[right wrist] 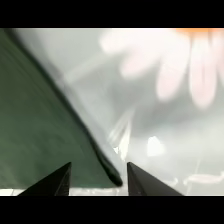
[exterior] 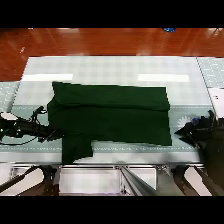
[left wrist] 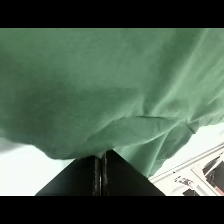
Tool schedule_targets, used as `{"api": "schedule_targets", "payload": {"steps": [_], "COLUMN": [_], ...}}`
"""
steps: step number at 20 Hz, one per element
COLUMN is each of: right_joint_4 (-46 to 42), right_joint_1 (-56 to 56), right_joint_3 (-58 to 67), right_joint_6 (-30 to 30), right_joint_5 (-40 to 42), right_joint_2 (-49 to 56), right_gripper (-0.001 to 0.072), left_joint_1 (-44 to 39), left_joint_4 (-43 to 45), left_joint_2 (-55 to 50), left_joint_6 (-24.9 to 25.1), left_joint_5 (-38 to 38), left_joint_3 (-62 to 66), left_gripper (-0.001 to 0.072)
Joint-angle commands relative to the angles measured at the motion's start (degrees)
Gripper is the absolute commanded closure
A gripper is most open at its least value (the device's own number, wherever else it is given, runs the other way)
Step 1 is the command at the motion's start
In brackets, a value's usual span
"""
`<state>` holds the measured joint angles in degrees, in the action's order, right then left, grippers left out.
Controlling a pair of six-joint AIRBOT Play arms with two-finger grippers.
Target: Fold the shirts.
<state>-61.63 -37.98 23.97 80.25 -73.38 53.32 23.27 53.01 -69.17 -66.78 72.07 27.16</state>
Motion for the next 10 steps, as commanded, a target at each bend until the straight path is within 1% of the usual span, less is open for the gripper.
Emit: {"api": "schedule_targets", "payload": {"steps": [1,4,8,10], "right_joint_4": [-0.87,-0.61,4.52,4.74], "right_joint_1": [-0.37,-0.35,-0.35,-0.35], "right_joint_3": [-2.23,-2.25,-2.23,-2.23], "right_joint_6": [0.96,0.74,-3.06,-3.26], "right_joint_5": [-1.09,-1.25,-1.01,-0.24], "right_joint_2": [0.31,3.58,7.28,10.1], "right_gripper": [0.0306,0.0306,0.0306,0.0306], "left_joint_1": [0.17,0.17,0.17,0.17], "left_joint_4": [-0.57,-0.57,-0.57,-0.57], "left_joint_2": [0.11,0.09,0.09,0.07], "left_joint_6": [0.11,0.11,0.13,0.13], "left_joint_5": [0.83,0.81,0.5,0.15], "left_joint_3": [0.15,0.15,0.15,0.15], "left_gripper": [0.0683,0.0683,0.0683,0.0683]}}
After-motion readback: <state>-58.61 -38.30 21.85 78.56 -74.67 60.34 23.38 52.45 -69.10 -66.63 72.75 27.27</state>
